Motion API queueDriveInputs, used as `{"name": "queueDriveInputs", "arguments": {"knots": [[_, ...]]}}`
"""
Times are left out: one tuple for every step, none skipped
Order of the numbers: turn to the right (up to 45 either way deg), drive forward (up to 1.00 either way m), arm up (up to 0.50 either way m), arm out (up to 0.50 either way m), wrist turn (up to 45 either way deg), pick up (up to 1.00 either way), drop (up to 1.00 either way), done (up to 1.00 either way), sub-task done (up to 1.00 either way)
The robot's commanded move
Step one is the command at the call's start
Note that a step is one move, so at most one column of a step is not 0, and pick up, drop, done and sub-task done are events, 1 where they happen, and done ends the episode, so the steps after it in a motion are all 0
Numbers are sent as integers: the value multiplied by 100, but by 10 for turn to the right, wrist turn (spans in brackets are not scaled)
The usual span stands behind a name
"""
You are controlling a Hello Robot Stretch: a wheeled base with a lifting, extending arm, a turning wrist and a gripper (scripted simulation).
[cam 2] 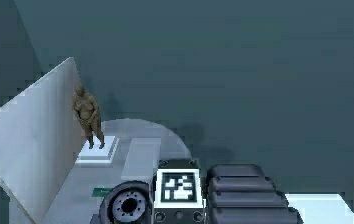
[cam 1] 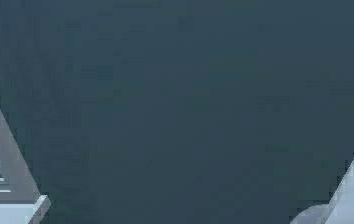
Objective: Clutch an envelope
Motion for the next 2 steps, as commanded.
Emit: {"name": "queueDriveInputs", "arguments": {"knots": [[0,0,0,22,0,0,0,0,0],[0,0,0,0,450,0,0,0,0]]}}
